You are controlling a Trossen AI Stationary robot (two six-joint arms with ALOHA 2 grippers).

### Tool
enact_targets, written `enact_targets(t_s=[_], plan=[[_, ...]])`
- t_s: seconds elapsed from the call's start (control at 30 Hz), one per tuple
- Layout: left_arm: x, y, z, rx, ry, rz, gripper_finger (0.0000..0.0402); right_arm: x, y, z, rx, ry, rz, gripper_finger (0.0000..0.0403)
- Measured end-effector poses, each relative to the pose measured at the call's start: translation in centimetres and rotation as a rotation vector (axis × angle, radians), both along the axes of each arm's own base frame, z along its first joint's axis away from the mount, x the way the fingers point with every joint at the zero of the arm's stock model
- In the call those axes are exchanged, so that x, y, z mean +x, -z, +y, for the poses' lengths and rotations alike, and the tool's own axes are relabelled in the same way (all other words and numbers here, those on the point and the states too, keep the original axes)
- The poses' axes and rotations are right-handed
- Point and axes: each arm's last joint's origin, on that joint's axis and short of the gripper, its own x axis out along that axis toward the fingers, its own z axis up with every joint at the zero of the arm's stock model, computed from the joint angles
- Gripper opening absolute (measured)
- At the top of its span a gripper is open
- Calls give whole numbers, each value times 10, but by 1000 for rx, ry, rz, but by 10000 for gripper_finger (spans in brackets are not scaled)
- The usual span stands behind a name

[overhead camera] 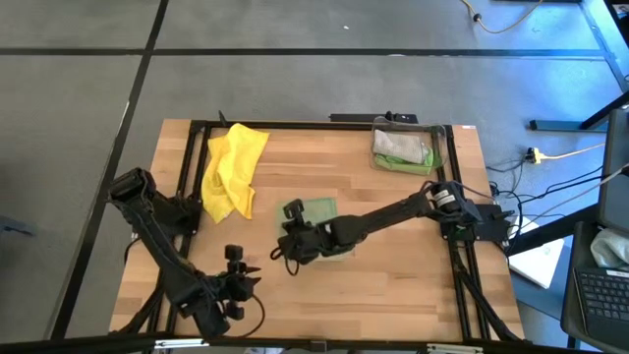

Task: Fold microfiber towels
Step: Fold the light green cloth

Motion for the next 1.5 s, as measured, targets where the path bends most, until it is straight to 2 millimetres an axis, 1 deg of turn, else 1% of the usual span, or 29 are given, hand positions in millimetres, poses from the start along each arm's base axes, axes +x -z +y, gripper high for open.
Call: enact_targets(t_s=[0.13, 0.27, 0.37, 0.47, 0.53, 0.63, 0.7, 0.9, 1.03, 1.1, 1.17, 1.3, 1.4, 1.5], plan=[[-1, 0, 0, 9, 1, -12, 108, 6, -2, -18, 53, -2, 3, 12], [-1, 0, 0, 10, 1, -13, 108, 7, -1, -34, 44, 78, 4, 12], [-1, 0, 0, 12, 1, -13, 108, 6, -2, -37, -17, 142, -12, 12], [-1, 0, 0, 22, 1, -12, 108, 5, -2, -39, -87, 153, 0, 12], [-1, 0, 1, 25, 0, -10, 108, 4, -2, -39, -92, 152, 12, 12], [-1, 0, 1, 27, 0, -10, 108, 3, 0, -42, -73, 176, 21, 12], [-1, 0, 1, 27, 0, -10, 108, 2, 1, -48, -49, 211, 25, 12], [-1, -1, 1, 36, -5, -24, 108, -1, 6, -76, 3, 346, 45, 12], [-1, -1, 1, 38, -8, -30, 108, 1, 6, -90, 59, 362, 45, 17], [-1, -1, 1, 38, -8, -30, 108, 2, 6, -92, 99, 358, 39, 30], [-1, 0, 1, 35, -11, -31, 108, 2, 7, -92, 106, 351, 44, 52], [-4, 10, 6, 45, -31, -24, 108, -3, 3, -90, 55, 378, 60, 107], [-9, 23, 12, 58, -66, -22, 108, -15, -12, -88, 12, 444, 52, 146], [-13, 35, 20, 97, -109, -80, 108, -31, -27, -85, 74, 512, 52, 171]])
